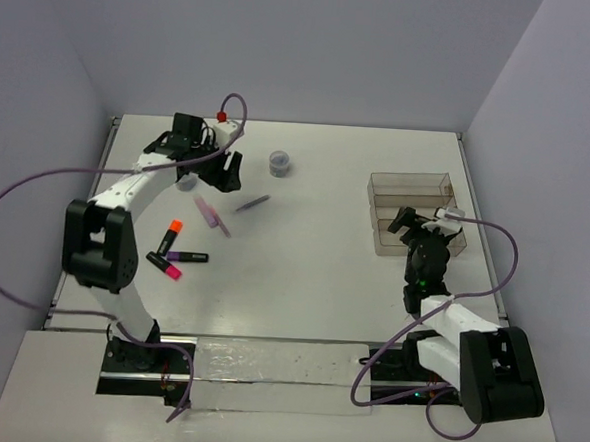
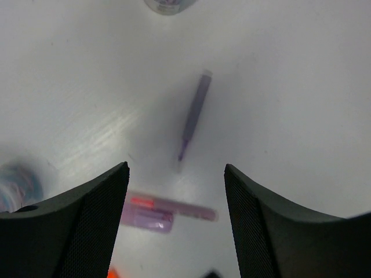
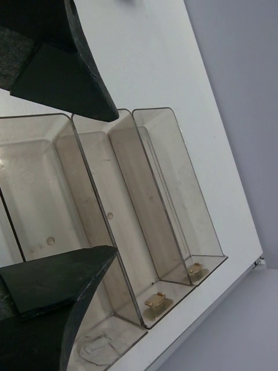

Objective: Sort the stationery into containers
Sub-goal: Pick up the pen from the center of the board.

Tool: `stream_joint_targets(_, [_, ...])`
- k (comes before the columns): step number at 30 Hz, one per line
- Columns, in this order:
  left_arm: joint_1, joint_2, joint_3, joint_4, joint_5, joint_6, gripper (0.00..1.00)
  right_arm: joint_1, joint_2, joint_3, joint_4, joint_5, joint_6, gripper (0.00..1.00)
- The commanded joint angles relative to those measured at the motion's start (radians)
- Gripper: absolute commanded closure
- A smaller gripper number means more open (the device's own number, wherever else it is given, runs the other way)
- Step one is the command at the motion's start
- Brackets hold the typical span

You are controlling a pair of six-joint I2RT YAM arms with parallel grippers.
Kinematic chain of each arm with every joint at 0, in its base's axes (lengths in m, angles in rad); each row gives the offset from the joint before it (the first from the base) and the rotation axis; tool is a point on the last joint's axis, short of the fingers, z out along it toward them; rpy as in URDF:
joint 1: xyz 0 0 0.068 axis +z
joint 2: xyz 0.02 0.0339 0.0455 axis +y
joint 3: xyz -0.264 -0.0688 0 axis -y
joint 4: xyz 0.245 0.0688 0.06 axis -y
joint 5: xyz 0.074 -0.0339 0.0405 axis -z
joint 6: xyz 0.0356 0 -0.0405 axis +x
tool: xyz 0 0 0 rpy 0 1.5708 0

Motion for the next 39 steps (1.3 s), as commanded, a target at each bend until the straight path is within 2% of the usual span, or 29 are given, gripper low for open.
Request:
stream_joint_targets(1, [-0.075, 0.203, 0.172, -0.077, -0.052, 0.071, 0.24, -0.003, -0.052, 0.054, -0.062, -0.046, -0.004, 0.06])
stream_joint_targets(7, [-0.135, 0.317, 0.184, -0.038, -0.149, 0.14, 0.23, -0.003, -0.152, 0.085, -0.168, -0.085, 0.002, 0.06])
stream_joint_targets(12, [-0.144, 0.408, 0.219, -0.099, -0.194, 0.156, 0.26, -0.003, -0.209, 0.105, -0.222, -0.119, 0.02, 0.06])
stream_joint_targets(15, [-0.146, 0.449, 0.222, -0.083, -0.271, 0.142, 0.34, -0.003, -0.234, 0.124, -0.268, -0.126, 0.032, 0.07])
stream_joint_targets(17, [-0.144, 0.468, 0.237, -0.094, -0.285, 0.137, 0.43, -0.003, -0.248, 0.132, -0.283, -0.128, 0.036, 0.07])
stream_joint_targets(18, [-0.144, 0.478, 0.245, -0.105, -0.288, 0.135, 0.52, -0.003, -0.262, 0.137, -0.291, -0.136, 0.04, 0.07])
stream_joint_targets(19, [-0.144, 0.492, 0.256, -0.121, -0.29, 0.131, 0.7, -0.003, -0.272, 0.147, -0.305, -0.141, 0.04, 0.07])
stream_joint_targets(22, [-0.152, 0.487, 0.241, -0.172, -0.275, 0.141, 0.86, -0.003, -0.318, 0.169, -0.356, -0.136, 0.052, 0.07])
stream_joint_targets(23, [-0.159, 0.483, 0.218, -0.171, -0.278, 0.147, 0.96, -0.003, -0.327, 0.177, -0.369, -0.136, 0.053, 0.07])
stream_joint_targets(24, [-0.164, 0.478, 0.207, -0.172, -0.276, 0.151, 1.0, -0.003, -0.335, 0.183, -0.381, -0.136, 0.055, 0.07])
stream_joint_targets(26, [-0.175, 0.47, 0.203, -0.188, -0.259, 0.139, 1.0, -0.004, -0.349, 0.212, -0.41, -0.144, 0.071, 0.07])
stream_joint_targets(30, [-0.204, 0.407, 0.277, -0.206, -0.159, 0.086, 1.0, -0.003, -0.392, 0.305, -0.589, -0.163, 0.112, 0.07])
stream_joint_targets(34, [-0.291, 0.375, 0.471, -0.274, -0.149, 0.071, 1.0, -0.004, -0.447, 0.454, -0.836, -0.104, 0.125, 0.07])
stream_joint_targets(39, [-0.423, 0.419, 0.759, -0.344, -0.115, 0.041, 1.0, -0.004, -0.533, 0.587, -1.009, -0.049, 0.129, 0.07])
